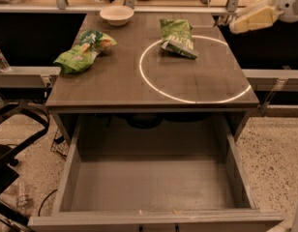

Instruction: Move rxbar chocolate near green rice chip bag

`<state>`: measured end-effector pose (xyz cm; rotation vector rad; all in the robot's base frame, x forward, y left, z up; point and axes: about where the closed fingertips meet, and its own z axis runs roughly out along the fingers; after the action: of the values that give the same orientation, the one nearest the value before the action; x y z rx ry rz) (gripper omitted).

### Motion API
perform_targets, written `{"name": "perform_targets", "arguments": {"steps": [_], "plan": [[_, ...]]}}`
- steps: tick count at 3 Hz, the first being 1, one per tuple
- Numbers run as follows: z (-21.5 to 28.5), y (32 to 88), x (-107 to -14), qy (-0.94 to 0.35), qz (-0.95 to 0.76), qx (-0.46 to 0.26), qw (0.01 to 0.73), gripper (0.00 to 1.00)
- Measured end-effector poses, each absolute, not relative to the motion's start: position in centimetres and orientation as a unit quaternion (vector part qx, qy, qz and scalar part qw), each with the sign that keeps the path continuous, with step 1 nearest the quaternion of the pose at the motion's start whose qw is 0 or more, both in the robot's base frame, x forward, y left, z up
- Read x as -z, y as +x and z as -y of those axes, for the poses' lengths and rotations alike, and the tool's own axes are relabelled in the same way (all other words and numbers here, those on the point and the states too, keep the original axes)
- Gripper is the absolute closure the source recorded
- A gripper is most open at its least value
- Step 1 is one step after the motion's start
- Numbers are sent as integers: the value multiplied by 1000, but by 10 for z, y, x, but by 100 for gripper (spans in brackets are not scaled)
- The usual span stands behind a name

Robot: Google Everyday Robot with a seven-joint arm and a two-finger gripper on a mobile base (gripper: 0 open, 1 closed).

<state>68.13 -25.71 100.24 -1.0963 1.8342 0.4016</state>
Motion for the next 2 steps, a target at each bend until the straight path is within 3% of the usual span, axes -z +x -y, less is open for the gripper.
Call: {"name": "perform_targets", "arguments": {"steps": [2], "plan": [[176, 659, -1029, -460, -727, -137, 490, 100]]}}
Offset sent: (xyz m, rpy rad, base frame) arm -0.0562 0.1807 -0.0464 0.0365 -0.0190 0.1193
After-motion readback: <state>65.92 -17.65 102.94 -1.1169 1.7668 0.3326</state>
